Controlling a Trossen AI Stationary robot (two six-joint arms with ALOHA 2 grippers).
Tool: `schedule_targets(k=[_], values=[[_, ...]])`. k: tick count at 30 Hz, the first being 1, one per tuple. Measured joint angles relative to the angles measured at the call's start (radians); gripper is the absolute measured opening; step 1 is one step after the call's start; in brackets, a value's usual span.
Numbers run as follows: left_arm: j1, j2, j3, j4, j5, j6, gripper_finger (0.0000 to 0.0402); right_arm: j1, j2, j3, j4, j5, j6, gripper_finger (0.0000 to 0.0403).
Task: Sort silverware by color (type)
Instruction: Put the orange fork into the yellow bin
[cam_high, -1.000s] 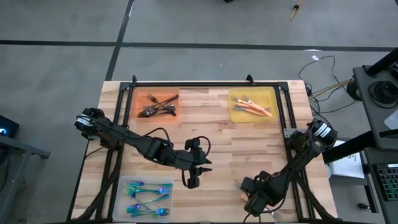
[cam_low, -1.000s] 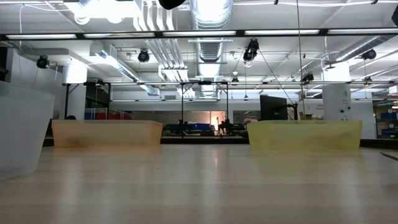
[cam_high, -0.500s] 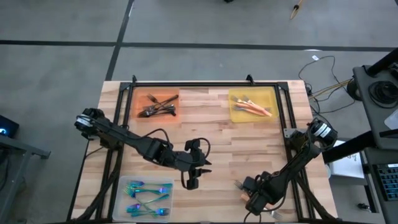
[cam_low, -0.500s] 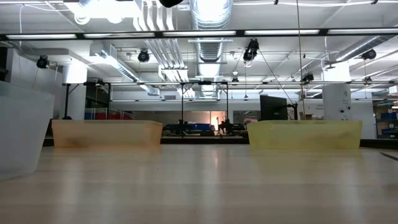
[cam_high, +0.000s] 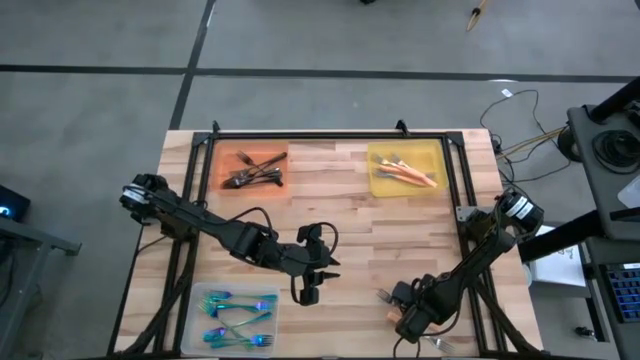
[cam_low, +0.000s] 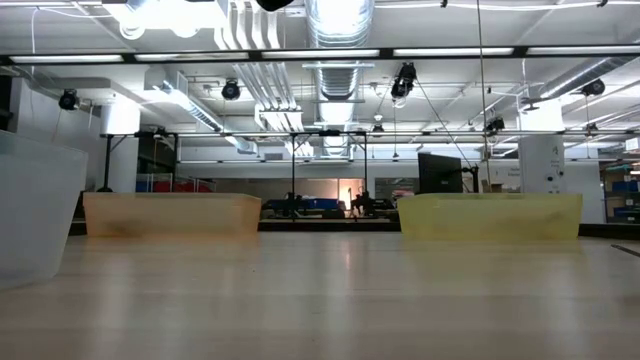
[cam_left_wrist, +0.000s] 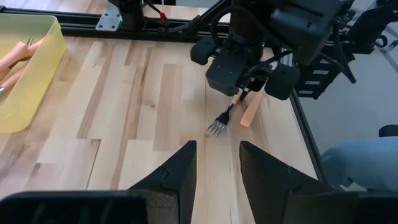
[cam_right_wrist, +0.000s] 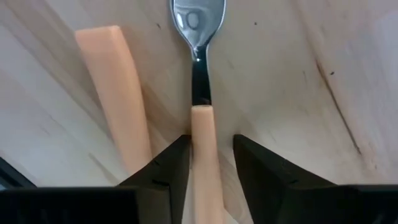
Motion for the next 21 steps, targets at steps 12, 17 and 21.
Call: schedule_targets(k=[12, 17, 21], values=[[0.000, 0.000, 0.000, 0.000, 0.000, -0.002, 0.0103, 0.000, 0.006, -0.009, -0.008, 0.000, -0.064, 0.0032], [-0.004, 0.000, 0.000, 0.000, 0.000, -0.011, 0.0103, -0.009, -0.016, -0.011, -0.009, 0.020, -0.101, 0.0032], [-0.013, 0.000, 0.000, -0.012, -0.019, -0.013, 0.0103, -0.029, -0.055, -0.018, -0.037, 0.110, -0.135, 0.0032]])
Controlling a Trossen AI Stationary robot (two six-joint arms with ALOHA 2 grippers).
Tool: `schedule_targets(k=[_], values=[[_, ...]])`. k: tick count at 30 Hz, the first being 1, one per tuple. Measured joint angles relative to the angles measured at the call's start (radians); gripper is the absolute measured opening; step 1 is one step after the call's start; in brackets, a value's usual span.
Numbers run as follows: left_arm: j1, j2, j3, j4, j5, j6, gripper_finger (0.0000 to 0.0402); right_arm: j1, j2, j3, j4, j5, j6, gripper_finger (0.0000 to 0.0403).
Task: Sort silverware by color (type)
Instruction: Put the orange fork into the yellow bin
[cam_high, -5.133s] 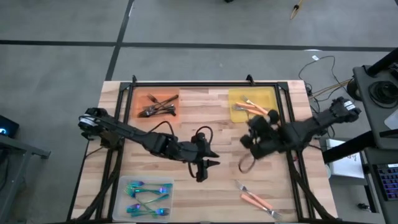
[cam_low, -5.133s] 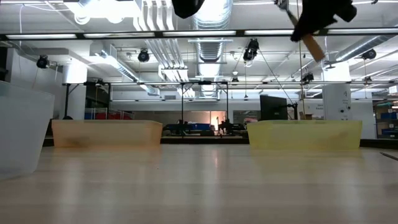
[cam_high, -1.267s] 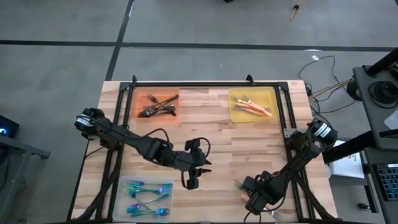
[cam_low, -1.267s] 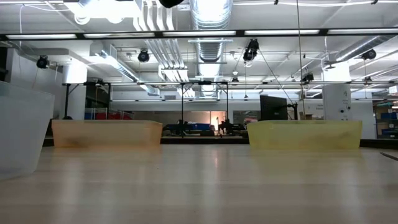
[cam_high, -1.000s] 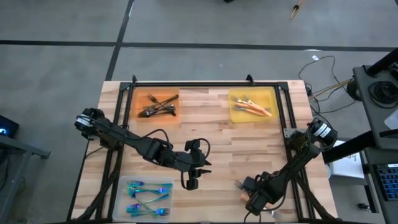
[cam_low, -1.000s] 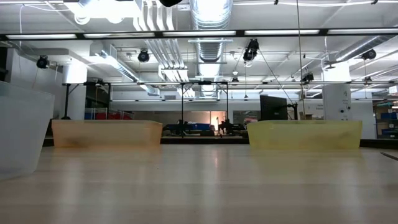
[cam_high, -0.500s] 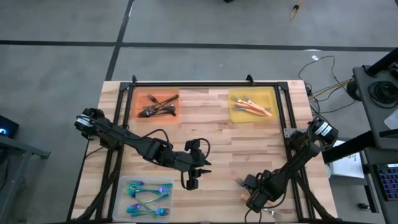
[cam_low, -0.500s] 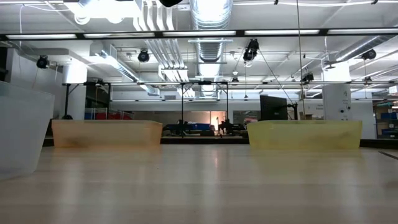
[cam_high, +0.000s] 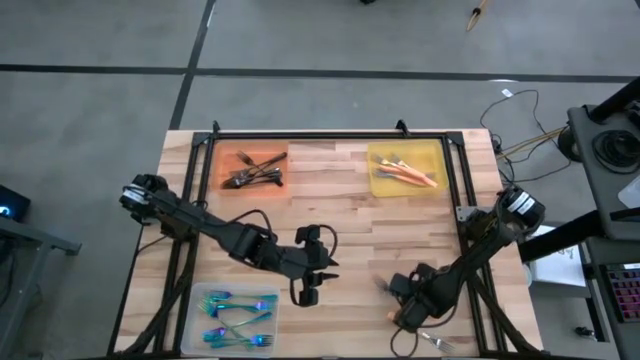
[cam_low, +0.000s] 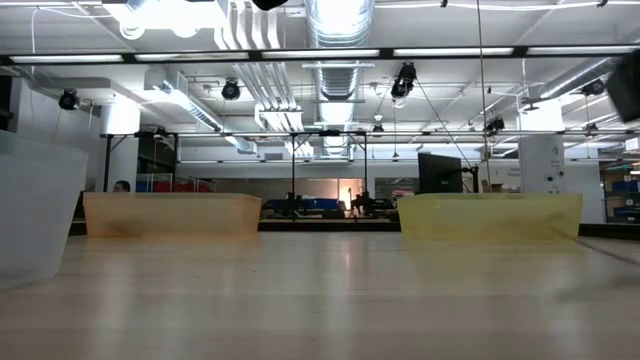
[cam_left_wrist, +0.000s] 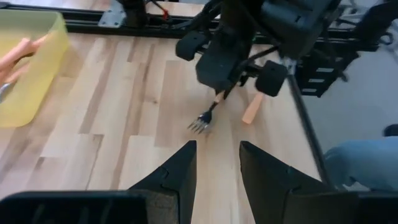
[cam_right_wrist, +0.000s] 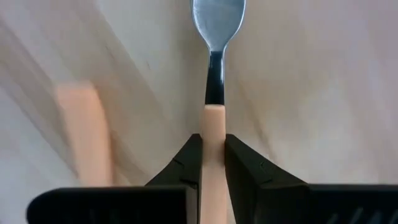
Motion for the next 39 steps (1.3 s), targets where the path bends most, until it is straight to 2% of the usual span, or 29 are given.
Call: schedule_targets(k=[5, 12, 16, 20, 25, 30, 39], values=[[-0.012, 0.000, 0.000, -0.019, -0.068, -0.021, 0.0103, -0.012, -0.083, 0.003, -0.041, 0.118, -0.022, 0.0032], [-0.024, 0.000, 0.000, -0.016, -0.213, -0.038, 0.0103, -0.022, -0.204, 0.004, -0.054, 0.381, -0.097, 0.0032], [-0.024, 0.000, -0.005, -0.015, -0.298, -0.070, 0.0103, -0.054, -0.271, 0.005, -0.121, 0.513, -0.148, 0.0032], [-0.023, 0.001, -0.007, -0.011, -0.338, -0.097, 0.0103, -0.133, -0.333, 0.002, -0.257, 0.561, -0.193, 0.0032], [-0.023, 0.001, -0.013, 0.017, -0.338, -0.098, 0.0103, -0.307, -0.419, -0.029, -0.330, 0.573, -0.346, 0.0032], [-0.023, 0.001, -0.031, 0.048, -0.339, -0.096, 0.0103, -0.551, -0.488, -0.048, -0.332, 0.566, -0.574, 0.0032], [-0.023, 0.001, -0.130, 0.207, -0.338, -0.122, 0.0103, -1.022, -0.481, -0.067, -0.333, 0.538, -0.955, 0.0032]])
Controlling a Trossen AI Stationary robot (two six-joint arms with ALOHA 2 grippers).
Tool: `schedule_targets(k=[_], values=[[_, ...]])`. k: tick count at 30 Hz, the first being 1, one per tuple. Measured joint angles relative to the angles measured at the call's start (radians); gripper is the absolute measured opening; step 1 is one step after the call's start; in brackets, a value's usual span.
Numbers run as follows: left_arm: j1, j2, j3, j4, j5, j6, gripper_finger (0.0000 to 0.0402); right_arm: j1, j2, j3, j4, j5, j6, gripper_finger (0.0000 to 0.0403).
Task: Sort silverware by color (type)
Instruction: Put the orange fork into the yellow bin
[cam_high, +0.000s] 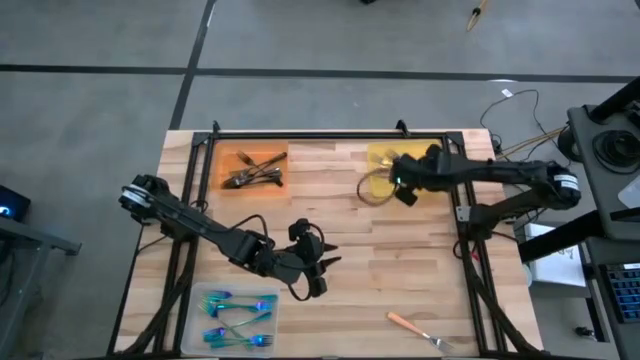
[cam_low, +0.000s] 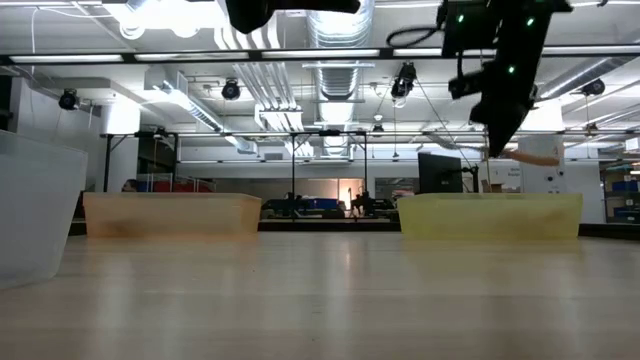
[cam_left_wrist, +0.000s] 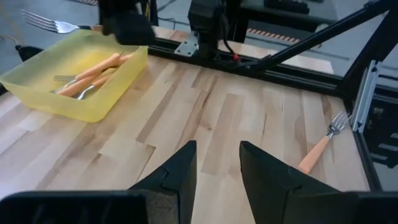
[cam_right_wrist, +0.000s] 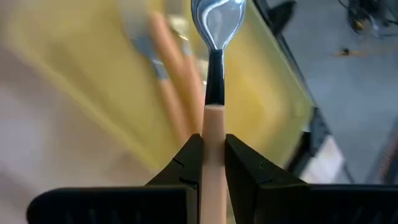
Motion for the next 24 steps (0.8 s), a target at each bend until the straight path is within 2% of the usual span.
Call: schedule_targets(k=[5, 9, 12, 19, 24], values=[[0.000, 0.000, -0.028, 0.050, 0.001, -0.007, 0.0103, -0.161, 0.034, 0.000, 0.031, 0.002, -0.184, 0.0032], [0.000, 0.000, -0.023, 0.065, 0.001, 0.000, 0.0103, -0.222, 0.064, 0.000, 0.095, 0.001, -0.277, 0.0032], [0.000, 0.000, -0.011, 0.074, 0.001, 0.007, 0.0103, -0.244, 0.097, 0.000, 0.128, 0.001, -0.297, 0.0035], [-0.003, 0.000, -0.012, 0.069, 0.002, 0.007, 0.0103, -0.252, 0.186, 0.000, 0.130, 0.001, -0.289, 0.0100], [-0.007, 0.000, -0.014, 0.069, 0.003, 0.007, 0.0103, -0.252, 0.216, 0.000, 0.113, 0.001, -0.255, 0.0123]])
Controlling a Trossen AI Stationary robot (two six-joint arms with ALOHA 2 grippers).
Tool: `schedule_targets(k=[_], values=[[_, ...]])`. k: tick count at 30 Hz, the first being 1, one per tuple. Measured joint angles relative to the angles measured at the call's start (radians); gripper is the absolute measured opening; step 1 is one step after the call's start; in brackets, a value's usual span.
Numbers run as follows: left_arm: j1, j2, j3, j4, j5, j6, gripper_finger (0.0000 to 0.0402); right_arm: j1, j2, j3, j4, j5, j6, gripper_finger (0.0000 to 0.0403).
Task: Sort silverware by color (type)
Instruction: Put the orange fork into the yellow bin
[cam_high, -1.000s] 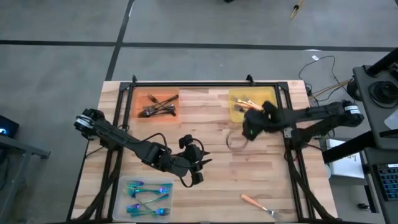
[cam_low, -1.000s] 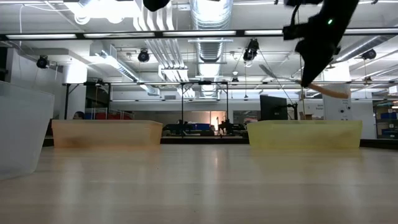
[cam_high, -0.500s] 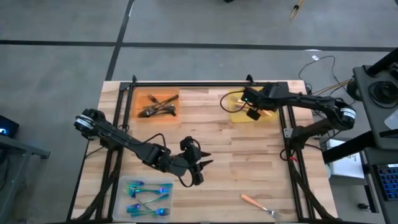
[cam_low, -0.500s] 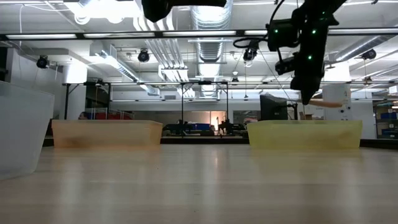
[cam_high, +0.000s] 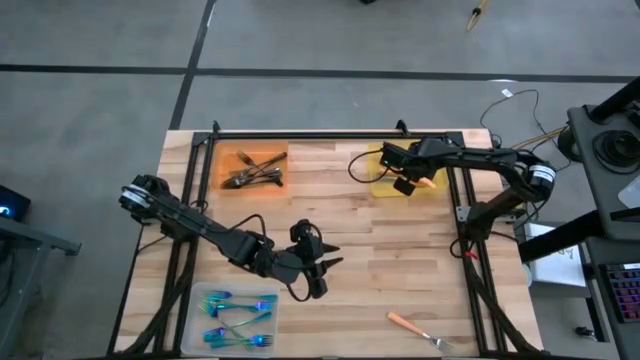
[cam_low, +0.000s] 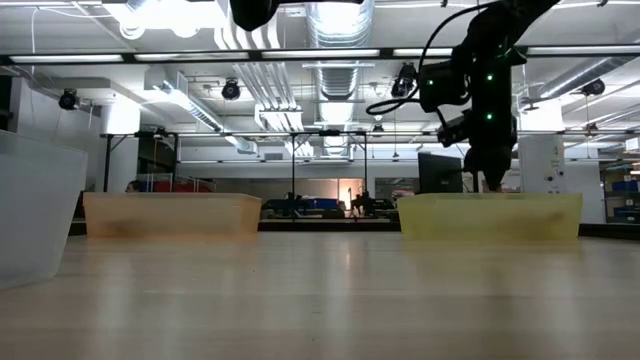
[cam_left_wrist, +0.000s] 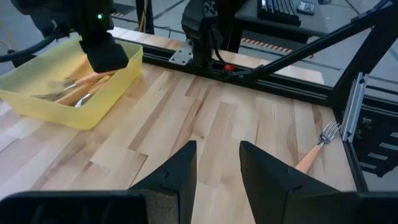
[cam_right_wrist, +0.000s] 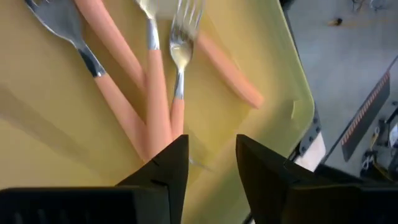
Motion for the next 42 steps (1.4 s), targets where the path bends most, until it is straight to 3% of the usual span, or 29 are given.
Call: schedule_targets(k=[5, 10, 12, 19, 29, 35, 42], values=[[-0.004, 0.000, 0.000, -0.006, 0.000, 0.000, 0.0103, 0.026, -0.046, 0.038, -0.092, -0.037, 0.100, 0.0124], [-0.004, 0.000, 0.000, -0.011, 0.000, 0.022, 0.0103, 0.130, -0.166, 0.046, -0.090, -0.329, 0.219, 0.0111], [-0.003, 0.000, 0.000, -0.011, -0.001, 0.023, 0.0103, 0.211, -0.216, 0.036, -0.040, -0.386, 0.265, 0.0107], [-0.001, 0.000, 0.000, -0.008, -0.002, 0.047, 0.0103, 0.550, -0.263, 0.029, 0.041, -0.385, 0.531, 0.0104], [-0.004, 0.000, 0.000, -0.009, -0.001, 0.049, 0.0103, 0.993, -0.126, 0.028, 0.124, -0.401, 0.952, 0.0113], [-0.016, 0.000, 0.000, -0.010, 0.032, 0.042, 0.0103, 1.171, -0.039, 0.028, 0.270, -0.426, 1.148, 0.0120], [-0.044, 0.000, 0.000, -0.008, 0.033, 0.021, 0.0103, 1.277, 0.062, 0.028, 0.334, -0.486, 1.320, 0.0121]])
